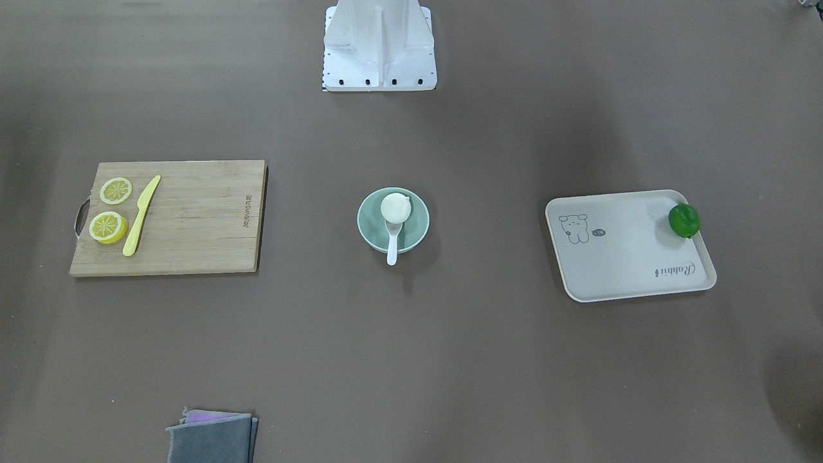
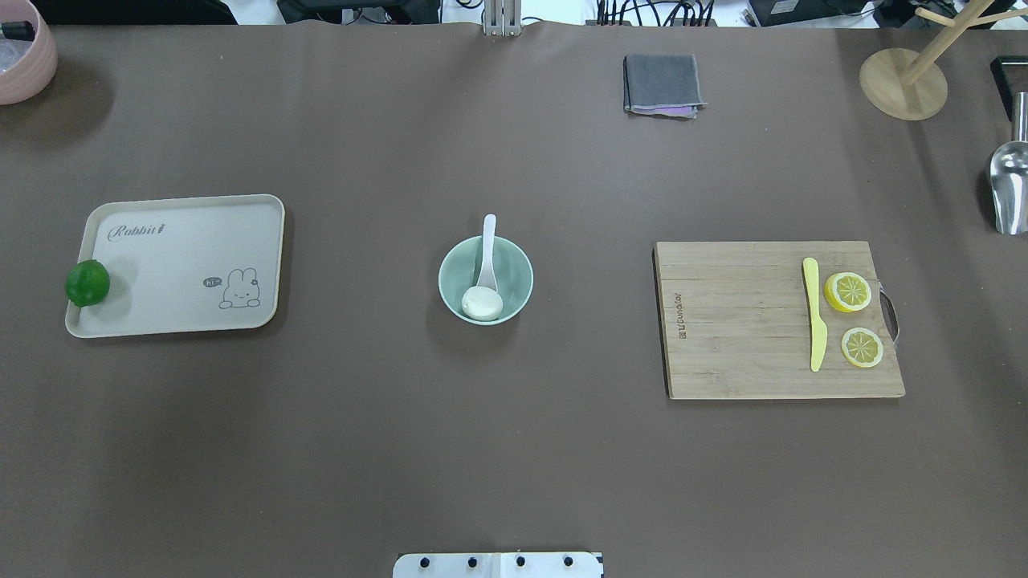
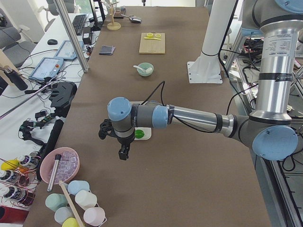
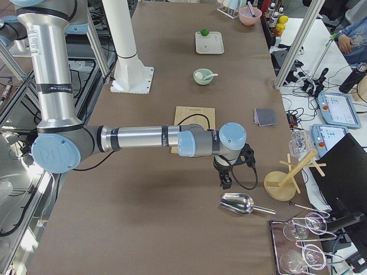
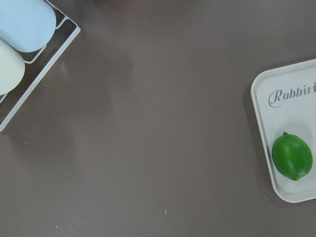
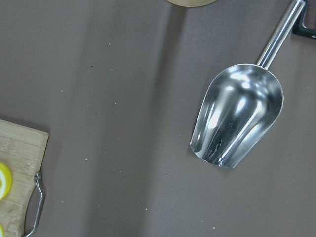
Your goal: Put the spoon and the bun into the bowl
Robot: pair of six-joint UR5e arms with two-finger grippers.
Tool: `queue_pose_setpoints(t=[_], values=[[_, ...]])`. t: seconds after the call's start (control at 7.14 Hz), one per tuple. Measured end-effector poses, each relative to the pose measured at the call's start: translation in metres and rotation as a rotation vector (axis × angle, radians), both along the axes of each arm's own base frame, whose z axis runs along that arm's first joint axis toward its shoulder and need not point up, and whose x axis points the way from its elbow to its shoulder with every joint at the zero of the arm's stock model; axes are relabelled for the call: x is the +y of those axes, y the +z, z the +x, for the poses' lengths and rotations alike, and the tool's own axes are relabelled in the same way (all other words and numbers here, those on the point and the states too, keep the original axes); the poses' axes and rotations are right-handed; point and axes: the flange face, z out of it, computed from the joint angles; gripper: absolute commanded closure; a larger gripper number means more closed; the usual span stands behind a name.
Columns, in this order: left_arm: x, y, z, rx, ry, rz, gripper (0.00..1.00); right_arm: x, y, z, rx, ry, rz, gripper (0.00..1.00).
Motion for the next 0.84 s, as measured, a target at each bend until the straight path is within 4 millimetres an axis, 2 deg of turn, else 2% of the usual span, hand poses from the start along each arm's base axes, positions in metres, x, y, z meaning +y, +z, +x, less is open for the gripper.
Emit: queue_pose_setpoints(t=[0.84], values=[[0.0019,-0.0063,-0.0049,-0.002,-0.01,0.012,0.02,0.001,-0.0061,-0.0018,-0.027,0.021,-0.017,0.0]])
